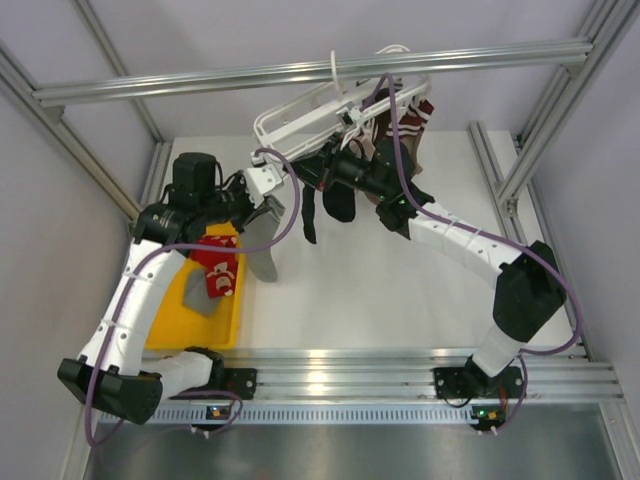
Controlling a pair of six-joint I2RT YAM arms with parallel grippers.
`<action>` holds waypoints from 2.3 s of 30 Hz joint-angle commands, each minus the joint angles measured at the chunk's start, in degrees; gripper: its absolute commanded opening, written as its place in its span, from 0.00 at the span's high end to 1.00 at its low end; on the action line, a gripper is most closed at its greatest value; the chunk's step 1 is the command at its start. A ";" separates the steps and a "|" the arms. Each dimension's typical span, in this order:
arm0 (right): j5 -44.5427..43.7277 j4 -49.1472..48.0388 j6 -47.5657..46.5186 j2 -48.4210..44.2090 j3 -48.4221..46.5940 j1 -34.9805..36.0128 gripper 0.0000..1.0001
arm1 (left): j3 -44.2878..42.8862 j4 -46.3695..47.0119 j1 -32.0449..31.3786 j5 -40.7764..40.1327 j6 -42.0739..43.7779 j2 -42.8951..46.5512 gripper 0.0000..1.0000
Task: Clip the socks to the hanger
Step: Clamp the sock onto the hanger.
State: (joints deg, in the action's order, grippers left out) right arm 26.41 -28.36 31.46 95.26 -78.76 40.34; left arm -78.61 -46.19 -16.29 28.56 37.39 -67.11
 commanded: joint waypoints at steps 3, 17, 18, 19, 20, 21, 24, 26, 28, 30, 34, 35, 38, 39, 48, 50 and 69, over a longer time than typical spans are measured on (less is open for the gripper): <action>1.88 -2.84 -1.93 -2.45 -0.78 -0.26 1.00 | 1.09 7.78 -0.84 -1.93 -0.74 0.49 1.00; 3.38 -2.67 -2.11 -1.84 -1.22 -0.35 1.00 | 0.91 11.56 -1.20 -1.31 -0.21 -1.44 1.00; 3.29 -2.49 -2.28 -1.75 -1.31 -0.35 1.00 | 0.91 12.00 -1.20 -1.22 -0.21 -1.36 1.00; 3.12 -1.79 -3.07 -1.66 -1.39 -0.26 1.00 | 0.83 12.09 -1.20 -1.05 -0.30 -1.36 1.00; 2.94 -1.53 -3.34 -1.75 -1.39 -0.43 1.00 | 0.83 12.18 -1.20 -1.05 -0.38 -1.44 1.00; 2.68 -1.35 -3.69 -1.92 -1.39 -0.35 1.00 | 0.83 12.35 -1.20 -1.05 -0.56 -1.36 1.00; 2.50 -0.56 -4.92 -2.01 -1.31 -0.35 1.00 | 0.74 12.71 -1.20 -0.78 -1.00 -1.27 1.00; 2.24 0.05 -5.79 -2.01 -1.22 -0.35 1.00 | 0.56 13.23 -1.20 -0.08 -1.09 -1.01 1.00; 1.45 0.32 -6.41 -1.92 -1.13 -0.43 1.00 | 0.47 13.41 -1.20 0.36 -1.35 -0.83 1.00; 0.92 0.76 -6.76 -2.01 -1.22 -0.35 1.00 | 0.47 13.50 -1.20 0.71 -1.35 -0.48 1.00; 0.05 0.94 -7.47 -2.10 -1.22 -0.35 1.00 | 0.82 13.59 -1.20 1.24 -1.00 0.14 1.00; -0.31 1.02 -7.47 -2.10 -1.13 -0.26 1.00 | 1.26 13.67 -1.20 1.41 -0.74 0.49 1.00; -0.92 1.29 -7.47 -2.19 -1.13 -0.35 1.00 | 1.97 13.68 -1.20 1.77 -0.38 1.28 1.00; -1.10 1.38 -7.47 -2.27 -1.13 -0.43 1.00 | 2.05 13.24 -1.20 1.77 -0.12 1.37 1.00; 2.05 0.32 -7.29 -2.28 -0.60 -0.43 1.00 | 1.88 15.61 -1.20 1.41 -3.02 0.93 1.00; 2.85 -0.03 -6.94 -2.19 -0.69 -0.43 1.00 | 1.44 16.40 -1.20 1.50 -3.98 0.05 1.00; 1.54 3.05 -7.91 -2.19 -1.92 -0.52 0.61 | 1.88 17.37 -1.28 1.85 -4.60 0.31 1.00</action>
State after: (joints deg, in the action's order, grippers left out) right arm 28.47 -25.58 24.03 94.89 -78.76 40.34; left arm -76.42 -32.95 -17.30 28.93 32.95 -68.12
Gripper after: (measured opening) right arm 0.372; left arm 0.044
